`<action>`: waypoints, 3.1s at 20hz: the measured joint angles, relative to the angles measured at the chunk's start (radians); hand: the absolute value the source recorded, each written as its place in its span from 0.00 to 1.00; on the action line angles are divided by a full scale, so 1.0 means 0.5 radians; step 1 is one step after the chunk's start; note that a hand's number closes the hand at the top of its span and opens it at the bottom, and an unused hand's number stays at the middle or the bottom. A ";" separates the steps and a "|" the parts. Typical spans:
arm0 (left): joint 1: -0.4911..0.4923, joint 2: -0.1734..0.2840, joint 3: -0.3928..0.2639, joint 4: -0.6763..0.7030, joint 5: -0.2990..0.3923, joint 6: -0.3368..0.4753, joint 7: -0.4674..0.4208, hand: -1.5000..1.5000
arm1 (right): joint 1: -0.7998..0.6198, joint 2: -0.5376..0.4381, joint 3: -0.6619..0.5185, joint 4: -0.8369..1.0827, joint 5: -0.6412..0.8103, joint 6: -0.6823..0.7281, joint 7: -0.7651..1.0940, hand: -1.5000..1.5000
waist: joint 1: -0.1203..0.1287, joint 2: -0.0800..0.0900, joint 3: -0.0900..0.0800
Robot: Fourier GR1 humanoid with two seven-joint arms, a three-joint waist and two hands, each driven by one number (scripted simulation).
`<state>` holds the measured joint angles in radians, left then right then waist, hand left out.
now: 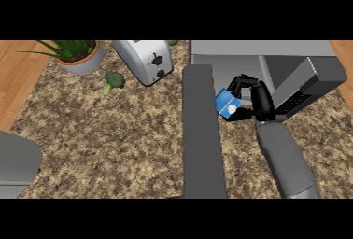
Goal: Pick up the milk, place it into the microwave and close the microwave
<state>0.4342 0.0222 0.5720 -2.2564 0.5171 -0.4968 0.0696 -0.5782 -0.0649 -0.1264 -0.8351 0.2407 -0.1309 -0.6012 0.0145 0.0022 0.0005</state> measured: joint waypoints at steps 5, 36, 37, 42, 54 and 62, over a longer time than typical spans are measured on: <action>-0.046 0.034 0.024 0.080 0.004 -0.040 -0.017 0.00 | -0.329 -0.033 -0.043 0.392 0.128 -0.219 0.028 1.00 | 0.032 0.013 0.001; -0.310 0.102 -0.071 0.302 -0.127 -0.106 -0.049 0.00 | -0.912 -0.473 -0.144 1.486 0.501 -1.409 0.136 0.00 | 0.239 0.138 0.003; -0.317 0.103 -0.076 0.309 -0.143 -0.111 -0.056 0.00 | -0.914 -0.484 -0.130 1.513 0.521 -1.462 0.188 0.00 | 0.246 0.141 0.003; -0.356 0.124 -0.065 0.341 -0.199 -0.101 -0.074 0.00 | -0.925 -0.468 -0.105 1.497 0.550 -1.437 0.131 0.00 | 0.258 0.138 0.010; -0.409 0.130 -0.221 0.420 -0.300 -0.216 -0.091 0.00 | -0.980 -0.384 -0.173 1.450 0.471 -1.084 -0.095 0.00 | 0.231 0.121 0.012; -0.442 0.116 -0.345 0.464 -0.331 -0.315 -0.118 0.00 | -0.925 -0.333 -0.358 1.409 0.266 -0.720 -0.310 0.00 | 0.175 0.096 0.011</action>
<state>0.2134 0.0804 0.3995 -2.0246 0.3517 -0.6544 0.0105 -1.0406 -0.2314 -0.3057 -0.1307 0.3739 -0.4910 -0.7560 0.1020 0.0501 0.0059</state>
